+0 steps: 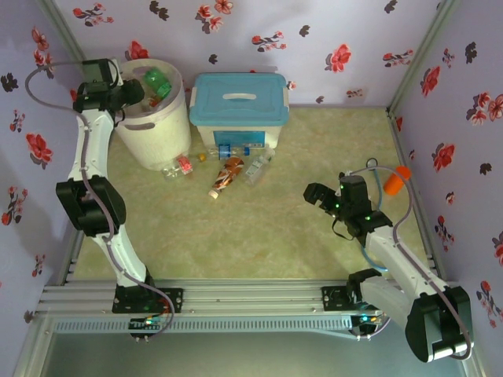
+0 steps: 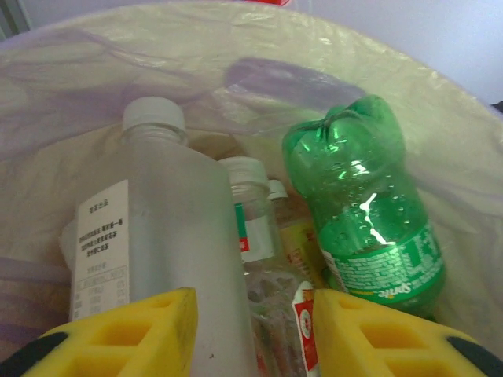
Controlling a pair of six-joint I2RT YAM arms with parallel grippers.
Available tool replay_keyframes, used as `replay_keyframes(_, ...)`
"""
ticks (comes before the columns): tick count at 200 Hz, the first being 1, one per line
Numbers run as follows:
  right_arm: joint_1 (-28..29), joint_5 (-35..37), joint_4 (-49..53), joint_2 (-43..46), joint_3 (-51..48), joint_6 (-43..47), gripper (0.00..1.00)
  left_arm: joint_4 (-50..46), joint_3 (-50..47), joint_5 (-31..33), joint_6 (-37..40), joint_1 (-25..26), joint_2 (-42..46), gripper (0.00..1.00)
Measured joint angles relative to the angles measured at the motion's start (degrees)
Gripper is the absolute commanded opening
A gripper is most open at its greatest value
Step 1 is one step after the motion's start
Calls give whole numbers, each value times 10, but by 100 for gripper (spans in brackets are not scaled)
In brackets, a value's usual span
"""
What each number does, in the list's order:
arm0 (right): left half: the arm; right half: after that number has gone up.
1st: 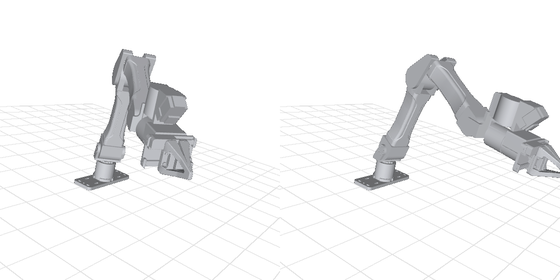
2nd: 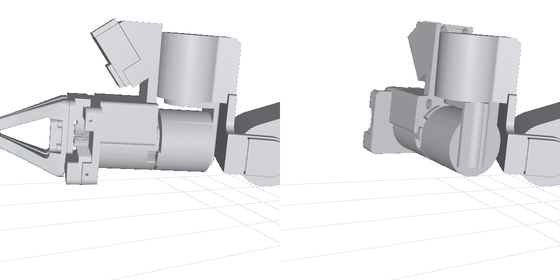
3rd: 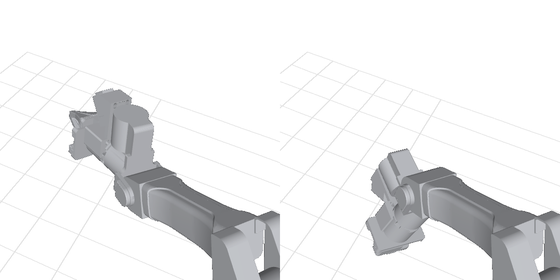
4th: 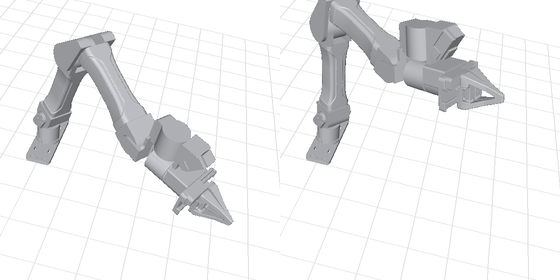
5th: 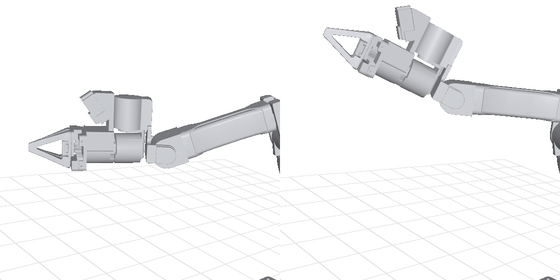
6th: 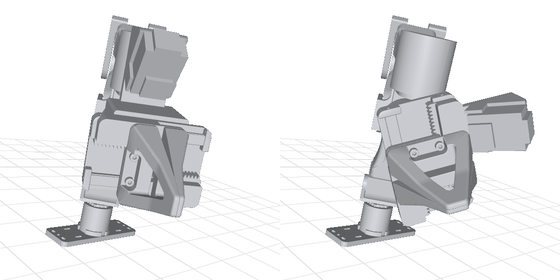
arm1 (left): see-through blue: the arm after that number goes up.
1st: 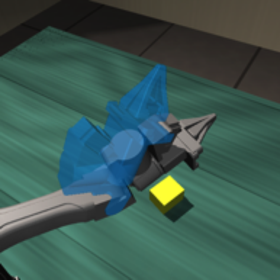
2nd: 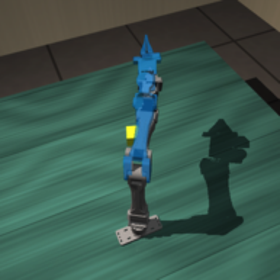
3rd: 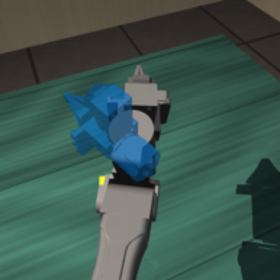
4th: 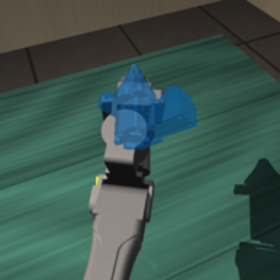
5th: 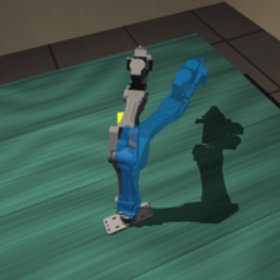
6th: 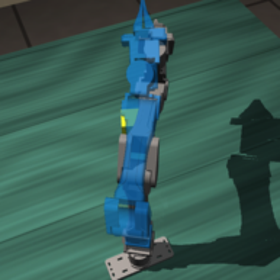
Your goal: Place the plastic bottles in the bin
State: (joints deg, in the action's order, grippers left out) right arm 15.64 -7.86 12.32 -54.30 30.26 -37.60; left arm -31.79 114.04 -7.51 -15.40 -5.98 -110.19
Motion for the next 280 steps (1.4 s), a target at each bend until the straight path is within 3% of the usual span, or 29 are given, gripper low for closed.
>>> replay_keyframes(50, 0, 0, 0, 0, 0, 0, 99, 22, -15, 1, 2, -6, 0, 38)
replay_keyframes(92, 0, 0, 0, 0, 0, 0, 99, 26, -23, 0, 0, -5, 14, 58)
replay_keyframes(125, 0, 0, -1, -4, 0, -1, 99, 22, -28, 0, 9, -3, 58, 65)
replay_keyframes(159, 0, 0, -3, -9, 0, -1, 99, 22, -43, 7, 27, 19, 157, 71)
replay_keyframes(187, 0, 2, -5, -9, 0, -1, 99, 23, -86, 33, 53, 88, 255, 72)
replay_keyframes(212, 0, 4, -5, -9, 0, -1, 99, 24, -126, 93, 84, 195, 301, 73)
replay_keyframes(239, 0, 8, -5, -7, 0, -1, 98, 25, -172, 143, 101, 298, 289, 75)
replay_keyframes(280, 0, 17, 0, 9, 0, -1, 98, 27, -227, 174, 99, 376, 204, 80)
